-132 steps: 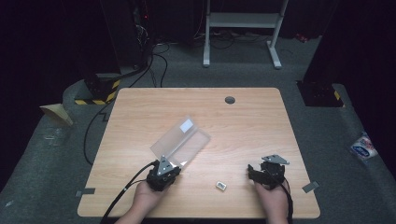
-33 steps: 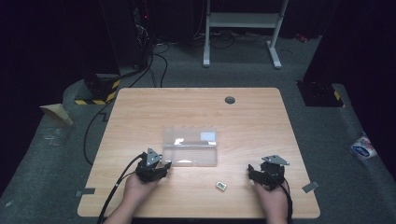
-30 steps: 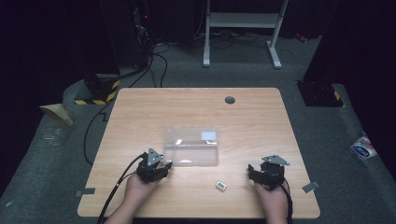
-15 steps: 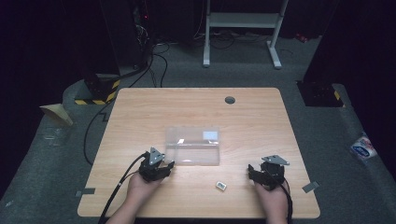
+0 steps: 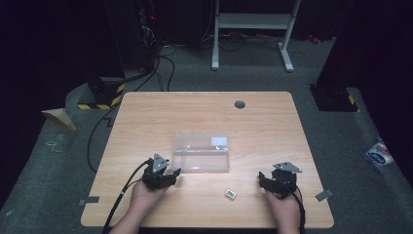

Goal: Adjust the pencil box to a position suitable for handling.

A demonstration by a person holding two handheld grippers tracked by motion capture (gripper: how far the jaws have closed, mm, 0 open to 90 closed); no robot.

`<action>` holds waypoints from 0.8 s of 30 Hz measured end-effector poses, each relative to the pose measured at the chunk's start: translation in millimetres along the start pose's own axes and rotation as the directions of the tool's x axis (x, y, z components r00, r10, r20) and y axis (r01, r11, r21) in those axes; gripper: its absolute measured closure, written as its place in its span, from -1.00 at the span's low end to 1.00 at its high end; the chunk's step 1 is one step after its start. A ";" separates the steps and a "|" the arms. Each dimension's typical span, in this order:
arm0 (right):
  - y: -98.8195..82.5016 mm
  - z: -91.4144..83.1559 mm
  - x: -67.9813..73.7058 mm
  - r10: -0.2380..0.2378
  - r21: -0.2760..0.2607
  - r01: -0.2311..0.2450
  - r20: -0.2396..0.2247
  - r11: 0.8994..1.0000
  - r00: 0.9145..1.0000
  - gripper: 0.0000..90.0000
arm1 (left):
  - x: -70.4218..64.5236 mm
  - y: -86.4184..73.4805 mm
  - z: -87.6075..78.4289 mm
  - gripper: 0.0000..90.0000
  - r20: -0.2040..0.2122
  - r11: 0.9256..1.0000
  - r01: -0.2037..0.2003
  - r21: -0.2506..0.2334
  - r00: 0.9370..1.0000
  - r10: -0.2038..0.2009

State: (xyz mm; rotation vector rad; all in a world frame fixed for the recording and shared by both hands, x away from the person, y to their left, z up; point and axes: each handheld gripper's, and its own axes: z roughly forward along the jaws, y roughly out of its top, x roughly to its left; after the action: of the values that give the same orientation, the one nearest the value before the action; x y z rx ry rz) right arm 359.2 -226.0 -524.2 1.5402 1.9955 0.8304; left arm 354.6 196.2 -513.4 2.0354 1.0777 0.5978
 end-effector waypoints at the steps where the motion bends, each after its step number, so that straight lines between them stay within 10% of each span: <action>1: 0.0 0.0 0.0 0.000 0.000 0.000 0.000 1.000 1.000 -0.57 | 0.2 -0.2 -0.2 -0.14 -0.002 1.000 -0.005 0.002 1.000 0.005; 9: 0.0 0.0 0.0 0.000 0.000 0.000 0.000 1.000 1.000 -0.57 | 6.0 -1.0 -9.1 -0.17 0.030 1.000 0.007 -0.011 1.000 -0.006; 24: -0.2 -0.1 -0.3 -0.002 0.000 0.002 -0.003 1.000 1.000 -0.56 | 52.6 -43.8 -55.2 -0.24 -0.065 0.995 0.085 0.045 0.994 -0.082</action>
State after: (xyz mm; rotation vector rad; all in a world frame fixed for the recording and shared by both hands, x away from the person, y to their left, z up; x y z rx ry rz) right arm 359.1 -226.3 -524.2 1.5378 1.9984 0.8328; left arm 323.6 278.5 -510.9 2.0126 1.2189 0.6018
